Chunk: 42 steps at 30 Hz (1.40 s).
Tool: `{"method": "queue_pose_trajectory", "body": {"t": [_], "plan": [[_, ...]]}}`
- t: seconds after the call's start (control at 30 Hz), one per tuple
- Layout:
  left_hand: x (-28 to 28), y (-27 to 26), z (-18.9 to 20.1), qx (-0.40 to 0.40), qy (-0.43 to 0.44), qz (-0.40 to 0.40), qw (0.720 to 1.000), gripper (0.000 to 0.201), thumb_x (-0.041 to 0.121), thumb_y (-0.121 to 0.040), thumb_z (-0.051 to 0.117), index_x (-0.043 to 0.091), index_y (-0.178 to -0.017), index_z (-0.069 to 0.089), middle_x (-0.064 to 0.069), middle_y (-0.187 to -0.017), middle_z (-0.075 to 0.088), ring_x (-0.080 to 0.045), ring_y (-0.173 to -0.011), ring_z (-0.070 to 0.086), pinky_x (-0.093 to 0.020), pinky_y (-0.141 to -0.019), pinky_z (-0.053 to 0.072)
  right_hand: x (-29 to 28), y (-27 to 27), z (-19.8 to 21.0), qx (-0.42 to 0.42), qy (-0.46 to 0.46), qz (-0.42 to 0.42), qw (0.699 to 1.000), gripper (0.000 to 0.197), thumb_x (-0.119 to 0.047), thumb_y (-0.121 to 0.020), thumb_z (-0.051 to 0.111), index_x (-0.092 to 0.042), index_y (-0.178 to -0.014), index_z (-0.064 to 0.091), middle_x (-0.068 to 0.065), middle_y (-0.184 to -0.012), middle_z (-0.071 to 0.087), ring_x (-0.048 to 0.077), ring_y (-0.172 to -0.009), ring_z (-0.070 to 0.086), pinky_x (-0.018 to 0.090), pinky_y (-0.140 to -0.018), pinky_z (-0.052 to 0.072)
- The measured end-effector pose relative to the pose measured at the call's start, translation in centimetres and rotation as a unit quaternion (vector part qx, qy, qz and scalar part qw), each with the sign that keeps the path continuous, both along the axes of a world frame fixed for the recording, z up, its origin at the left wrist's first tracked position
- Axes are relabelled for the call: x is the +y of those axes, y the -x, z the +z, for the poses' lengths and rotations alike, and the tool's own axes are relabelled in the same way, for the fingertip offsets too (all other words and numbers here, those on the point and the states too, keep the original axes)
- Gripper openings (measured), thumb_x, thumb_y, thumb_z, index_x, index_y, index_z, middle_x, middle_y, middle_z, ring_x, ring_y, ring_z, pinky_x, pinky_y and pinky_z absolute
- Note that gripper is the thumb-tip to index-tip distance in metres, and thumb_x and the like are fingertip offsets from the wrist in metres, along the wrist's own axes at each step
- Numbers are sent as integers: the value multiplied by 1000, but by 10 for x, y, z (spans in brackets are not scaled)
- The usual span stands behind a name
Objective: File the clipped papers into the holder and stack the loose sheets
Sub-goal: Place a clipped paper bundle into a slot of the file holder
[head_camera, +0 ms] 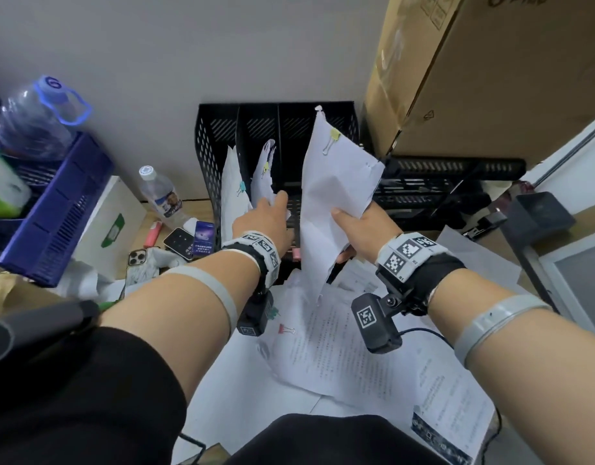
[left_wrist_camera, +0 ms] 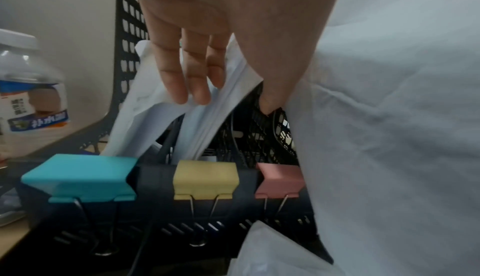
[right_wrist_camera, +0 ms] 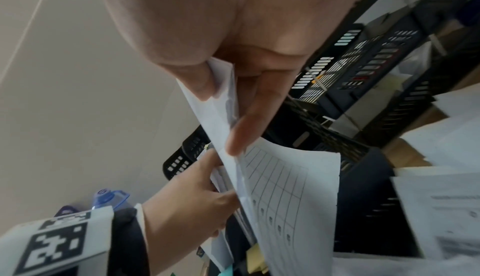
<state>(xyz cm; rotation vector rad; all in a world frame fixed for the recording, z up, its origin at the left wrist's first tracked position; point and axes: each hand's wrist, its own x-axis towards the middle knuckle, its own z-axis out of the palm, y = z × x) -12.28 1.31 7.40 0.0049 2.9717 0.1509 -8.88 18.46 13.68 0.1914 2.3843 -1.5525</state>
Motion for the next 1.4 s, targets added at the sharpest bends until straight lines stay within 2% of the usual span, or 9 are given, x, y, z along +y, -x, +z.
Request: {"method": "queue_pose_trajectory", "body": {"t": [0.13,0.27,0.43,0.53,0.67,0.73,0.9,1.1,1.4], "plan": [[-20,2,3,19,-48,29,998,44,45,-92,53,18,-119,31,-8,-101,55,-31,-81,55,-39,-61,41,-19,17,6,22,20,40,999,14,-23,-98,52,-22,-111,55,-2,-97,65,21,-58,64,28,-43,55],[-41,2,10,12,-64,72,995,47,21,-93,52,13,-132,27,-11,-94,58,-31,-74,51,-40,-63,40,-39,36,11,70,24,62,995,10,-24,-95,55,-26,-105,55,0,-104,67,25,-87,67,33,-65,58],[-54,-2,16,24,-96,99,990,48,14,-90,47,18,-133,26,-13,-81,58,-35,-69,56,-41,-60,45,-58,51,16,91,43,-14,995,27,-23,-96,53,-12,-119,57,2,-106,65,24,-70,70,34,-55,61],[-54,-3,22,31,-111,112,987,39,10,-90,46,16,-126,30,-9,-72,53,-36,-68,55,-40,-59,42,-65,52,4,70,-1,-23,997,28,-24,-98,47,-6,-119,54,5,-108,63,13,-39,62,16,-36,45],[-50,-5,24,43,-135,124,982,36,9,-90,42,17,-124,31,-14,-82,62,-38,-72,57,-40,-63,39,-73,53,-8,100,-96,16,990,31,-18,-99,46,3,-120,56,18,-115,65,35,-99,65,26,-77,51],[-49,-5,24,47,-138,124,982,38,11,-90,43,16,-126,31,-15,-85,62,-38,-72,56,-40,-65,39,-78,54,-3,131,-79,-10,988,31,-17,-100,45,4,-118,58,21,-118,65,38,-108,61,35,-90,49],[-52,-5,22,46,-143,119,982,43,11,-89,45,17,-129,30,-15,-85,66,-37,-71,59,-39,-67,41,-90,57,2,154,-39,-34,987,31,-25,-99,45,-2,-111,62,16,-108,69,34,-100,64,33,-84,50],[-51,-5,21,50,-138,111,983,39,10,-89,45,16,-125,31,-15,-84,66,-38,-70,58,-40,-65,41,-99,62,-19,68,-224,96,967,27,-14,-98,39,2,-107,58,22,-108,65,39,-100,63,40,-85,53],[-55,-3,13,63,-164,103,979,31,9,-90,47,16,-117,33,-9,-71,58,-32,-63,54,-36,-58,37,-112,68,-39,-6,-111,34,993,33,-16,-100,41,4,-122,53,19,-118,63,33,-109,61,31,-81,52]]}}
